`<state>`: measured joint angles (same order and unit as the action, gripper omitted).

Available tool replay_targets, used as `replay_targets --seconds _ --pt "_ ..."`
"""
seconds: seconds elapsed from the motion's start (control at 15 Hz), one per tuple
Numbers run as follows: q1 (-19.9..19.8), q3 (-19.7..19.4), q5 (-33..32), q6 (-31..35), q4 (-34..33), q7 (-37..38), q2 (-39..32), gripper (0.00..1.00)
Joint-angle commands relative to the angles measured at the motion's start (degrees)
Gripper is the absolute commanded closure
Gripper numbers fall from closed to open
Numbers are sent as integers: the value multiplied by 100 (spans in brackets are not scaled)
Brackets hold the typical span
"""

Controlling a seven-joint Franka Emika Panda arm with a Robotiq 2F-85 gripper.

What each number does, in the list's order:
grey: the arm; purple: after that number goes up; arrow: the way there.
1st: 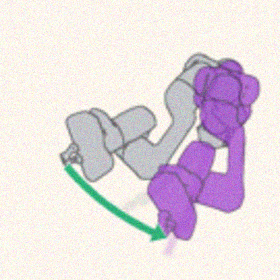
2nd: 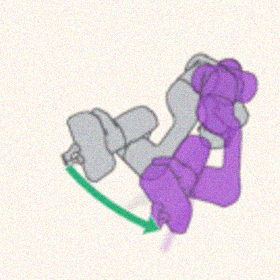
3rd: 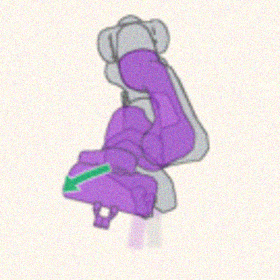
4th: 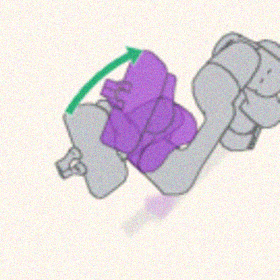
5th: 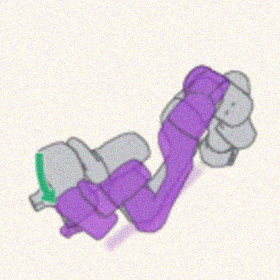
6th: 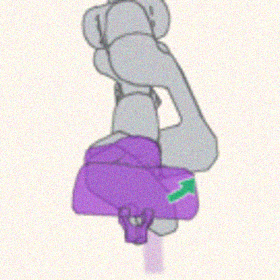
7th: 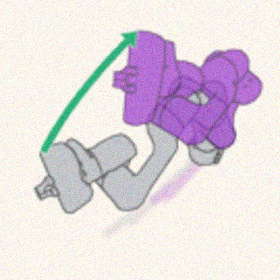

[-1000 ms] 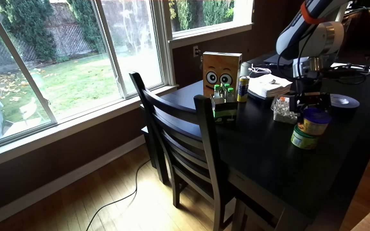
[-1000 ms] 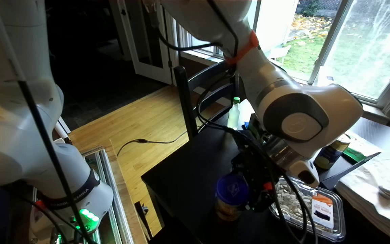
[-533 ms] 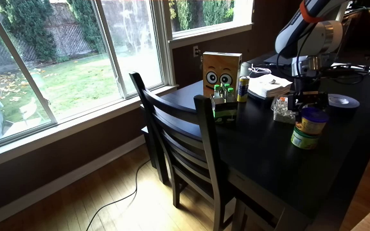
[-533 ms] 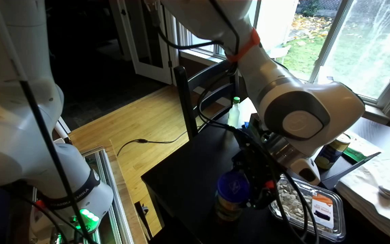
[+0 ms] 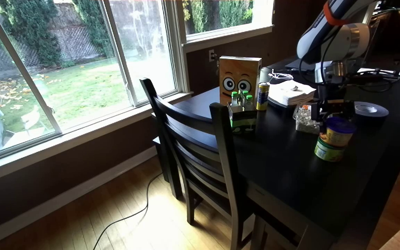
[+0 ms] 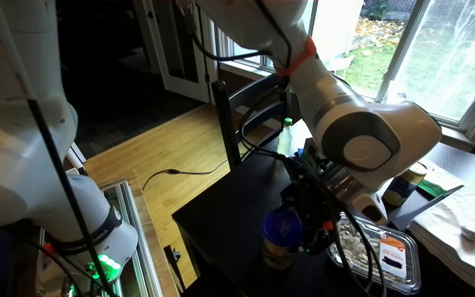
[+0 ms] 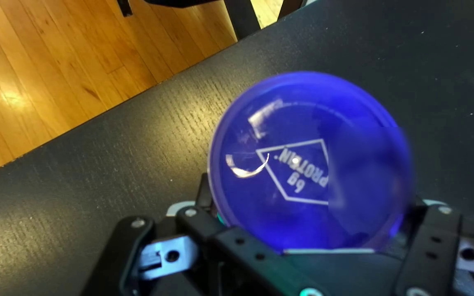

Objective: Put the can with the blue lid on the other and move the bottle case to the left

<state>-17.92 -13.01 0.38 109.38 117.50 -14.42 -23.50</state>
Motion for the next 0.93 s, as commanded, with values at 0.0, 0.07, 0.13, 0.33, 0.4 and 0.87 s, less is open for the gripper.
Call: replay_targets --seconds 0.0,0.07,0.13,0.33,0.4,0.87 --pt "-91 56 67 -229 -183 -62 -81 32" --pt "-90 50 64 -201 -181 -36 -88 32" --pt "-90 52 60 -221 -195 -43 -101 32" --pt "-67 46 16 -248 -216 10 -136 3" --pt "-55 37 -7 -243 -215 55 -145 0" --pt "17 -20 -109 -76 -65 343 34 0"
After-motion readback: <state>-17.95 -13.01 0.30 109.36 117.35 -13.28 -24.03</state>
